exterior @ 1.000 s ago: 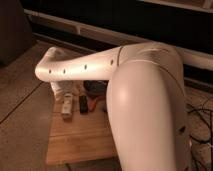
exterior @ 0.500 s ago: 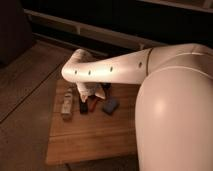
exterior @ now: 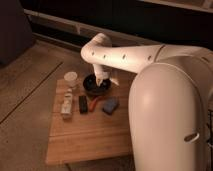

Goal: Move the arm in a circular motion

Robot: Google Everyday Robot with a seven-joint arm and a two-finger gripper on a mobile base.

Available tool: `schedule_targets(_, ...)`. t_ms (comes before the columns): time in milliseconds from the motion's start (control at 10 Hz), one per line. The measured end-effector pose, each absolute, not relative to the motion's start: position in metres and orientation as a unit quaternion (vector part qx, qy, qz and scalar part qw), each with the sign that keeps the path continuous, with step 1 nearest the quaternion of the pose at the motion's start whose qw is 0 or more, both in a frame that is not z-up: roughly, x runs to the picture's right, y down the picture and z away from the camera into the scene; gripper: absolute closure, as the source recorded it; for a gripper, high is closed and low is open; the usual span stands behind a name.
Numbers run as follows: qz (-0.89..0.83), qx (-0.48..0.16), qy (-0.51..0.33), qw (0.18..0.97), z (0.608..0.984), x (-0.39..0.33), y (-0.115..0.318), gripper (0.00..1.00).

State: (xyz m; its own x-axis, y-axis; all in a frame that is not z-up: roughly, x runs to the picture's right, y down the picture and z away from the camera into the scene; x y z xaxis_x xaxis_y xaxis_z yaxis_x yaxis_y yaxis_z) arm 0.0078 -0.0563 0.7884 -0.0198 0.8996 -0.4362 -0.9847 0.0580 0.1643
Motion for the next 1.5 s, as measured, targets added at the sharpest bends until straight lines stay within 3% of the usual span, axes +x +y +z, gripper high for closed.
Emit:
schedule_targets(300,0.631,-0.097,0.157,0.753,0.799,-0.071,-0.090,0.35)
schedule_targets(900,0.546,-0.167,0.083,0.817,0.769,-0.218,-0.027,0.35)
schedule_targets(1200,0.552,-0.180,0.087,0.810,0.747,-0.223,0.019,0.35)
schedule_targets(1500,0.561,-0.142,0.144,0.803,0.738,-0.162,0.052,0.35)
